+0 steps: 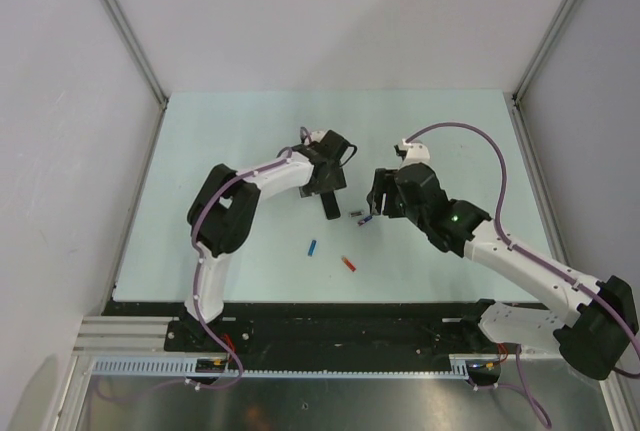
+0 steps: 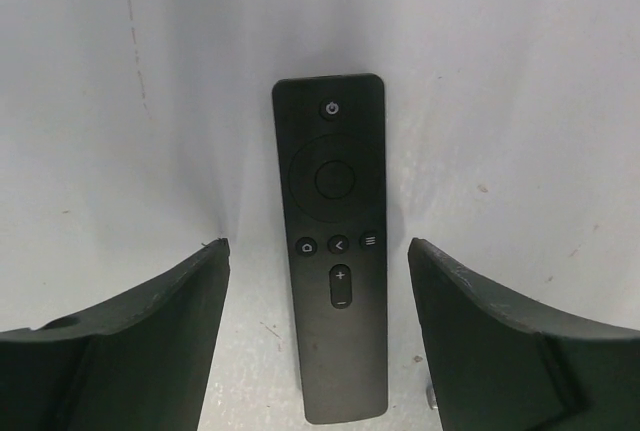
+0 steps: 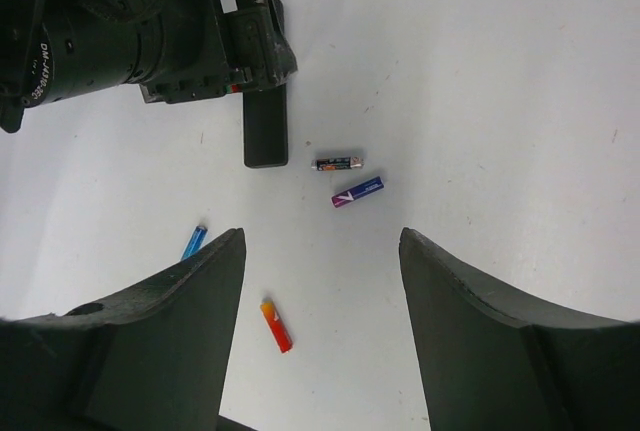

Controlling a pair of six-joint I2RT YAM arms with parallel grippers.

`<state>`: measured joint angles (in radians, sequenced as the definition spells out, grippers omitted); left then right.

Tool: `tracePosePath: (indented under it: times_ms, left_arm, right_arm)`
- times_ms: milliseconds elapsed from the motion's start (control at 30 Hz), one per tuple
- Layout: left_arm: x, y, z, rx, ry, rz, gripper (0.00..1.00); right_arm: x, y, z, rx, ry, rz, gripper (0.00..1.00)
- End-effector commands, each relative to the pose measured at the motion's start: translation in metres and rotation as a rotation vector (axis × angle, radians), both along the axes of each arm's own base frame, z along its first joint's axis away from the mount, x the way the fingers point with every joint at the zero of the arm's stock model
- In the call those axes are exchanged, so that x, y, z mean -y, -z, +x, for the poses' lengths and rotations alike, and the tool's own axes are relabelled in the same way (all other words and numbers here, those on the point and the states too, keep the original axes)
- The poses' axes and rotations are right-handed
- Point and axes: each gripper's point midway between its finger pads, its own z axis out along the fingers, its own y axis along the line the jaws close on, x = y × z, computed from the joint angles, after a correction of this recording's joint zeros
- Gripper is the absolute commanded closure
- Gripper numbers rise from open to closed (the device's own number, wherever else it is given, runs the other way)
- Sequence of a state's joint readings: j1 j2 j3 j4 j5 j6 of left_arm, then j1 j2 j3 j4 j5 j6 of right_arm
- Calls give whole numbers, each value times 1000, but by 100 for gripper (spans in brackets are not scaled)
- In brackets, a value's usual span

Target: Load the batteries into the remote control

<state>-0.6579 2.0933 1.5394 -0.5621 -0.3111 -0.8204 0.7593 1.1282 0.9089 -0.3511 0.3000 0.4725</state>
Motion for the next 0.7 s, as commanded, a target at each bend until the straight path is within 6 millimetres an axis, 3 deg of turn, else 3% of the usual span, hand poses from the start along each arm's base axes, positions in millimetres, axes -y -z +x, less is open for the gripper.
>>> tracePosePath:
  times_ms: [0, 333, 667]
  left_arm:
    - [-10, -3, 5, 5, -38, 61, 25]
    - [-5, 17, 5, -42, -40, 59, 38]
    - [-12, 27, 2, -82, -47, 44, 67]
  right_arm:
    - [4, -6, -1, 18, 21, 14, 32]
    - [7, -6, -2, 16, 25, 16, 32]
    - [12, 2, -5, -1, 36, 11, 32]
